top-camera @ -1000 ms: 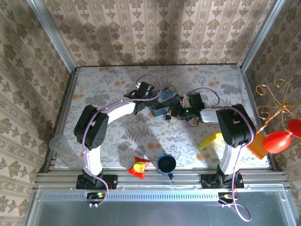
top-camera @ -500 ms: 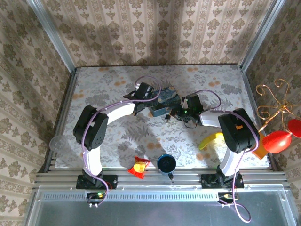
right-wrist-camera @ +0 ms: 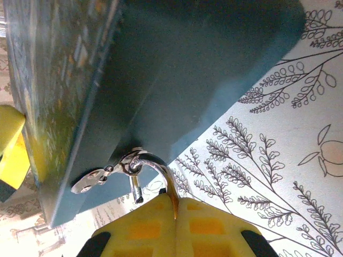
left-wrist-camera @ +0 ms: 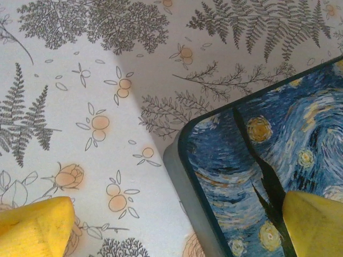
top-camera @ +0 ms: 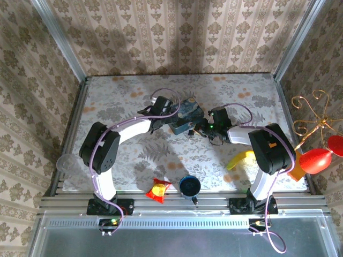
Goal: Unlock the padlock with the key
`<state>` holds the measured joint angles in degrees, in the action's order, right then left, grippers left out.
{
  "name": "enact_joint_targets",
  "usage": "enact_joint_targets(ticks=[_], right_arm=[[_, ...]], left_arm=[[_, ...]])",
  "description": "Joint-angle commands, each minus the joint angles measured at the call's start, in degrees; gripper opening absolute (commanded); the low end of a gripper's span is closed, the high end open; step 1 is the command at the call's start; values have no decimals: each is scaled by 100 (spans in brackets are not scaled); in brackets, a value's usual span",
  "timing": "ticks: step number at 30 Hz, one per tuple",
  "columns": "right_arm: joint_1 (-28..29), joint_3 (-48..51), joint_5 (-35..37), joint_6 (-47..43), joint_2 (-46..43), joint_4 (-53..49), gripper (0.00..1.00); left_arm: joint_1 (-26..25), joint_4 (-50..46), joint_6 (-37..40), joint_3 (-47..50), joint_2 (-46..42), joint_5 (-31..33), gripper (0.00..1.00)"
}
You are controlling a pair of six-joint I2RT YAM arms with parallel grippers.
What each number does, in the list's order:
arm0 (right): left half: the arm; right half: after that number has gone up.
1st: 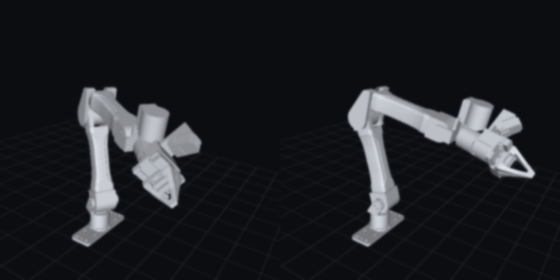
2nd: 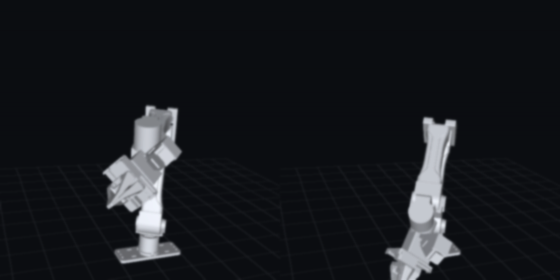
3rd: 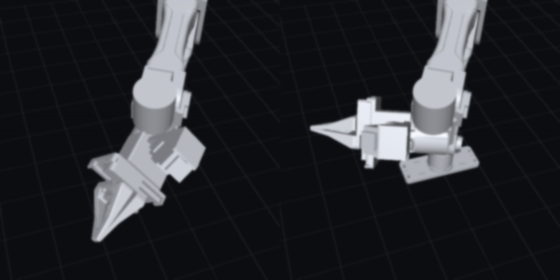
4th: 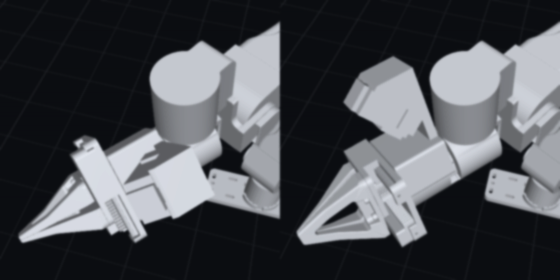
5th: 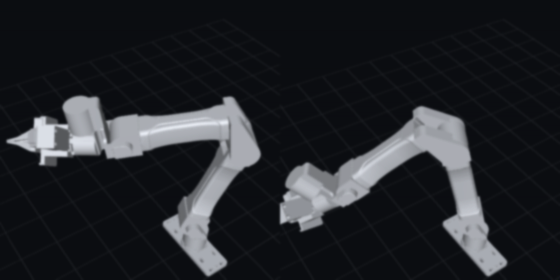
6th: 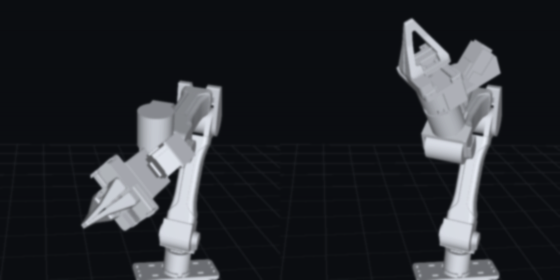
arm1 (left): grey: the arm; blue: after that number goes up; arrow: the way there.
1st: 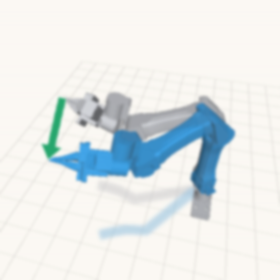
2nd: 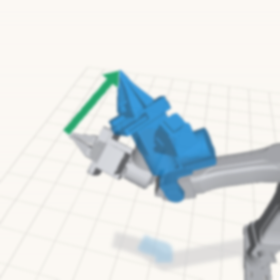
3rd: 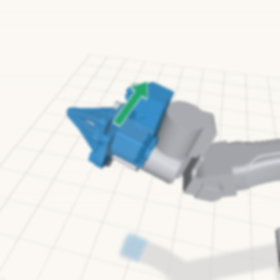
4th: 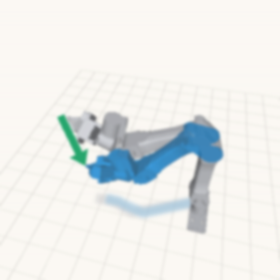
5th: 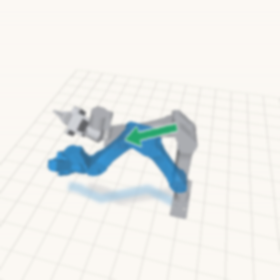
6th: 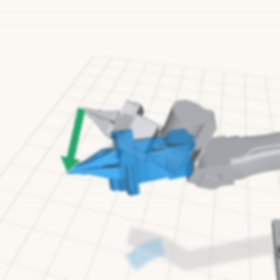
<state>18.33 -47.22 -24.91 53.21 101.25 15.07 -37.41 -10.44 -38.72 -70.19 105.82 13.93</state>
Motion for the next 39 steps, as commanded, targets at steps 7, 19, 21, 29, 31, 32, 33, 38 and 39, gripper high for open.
enact_joint_targets(ticks=[7,19,21,29,31,32,33,38,39], right_arm=[[40,-144,309,221,-11,-13,0],[50,-260,372,505,35,113,0],[50,-253,373,571,44,157,0],[56,-131,481,792,18,398,0],[49,-95,563,815,-17,399,0],[48,-79,596,823,-26,408,0],[54,-68,617,842,-33,433,0],[49,-25,637,967,-1,601,0],[50,-16,645,993,6,628,0]], left_arm=[[-21,-749,-171,500,-53,-110,100],[10,-784,-171,475,0,-131,100],[14,-784,-162,478,9,-142,100],[49,-768,-119,503,7,-153,100],[66,-770,-105,511,4,-162,100],[71,-771,-109,520,0,-166,100],[76,-772,-109,523,0,-168,100],[91,-764,-92,546,-14,-170,100],[93,-760,-84,545,-26,-164,100]])
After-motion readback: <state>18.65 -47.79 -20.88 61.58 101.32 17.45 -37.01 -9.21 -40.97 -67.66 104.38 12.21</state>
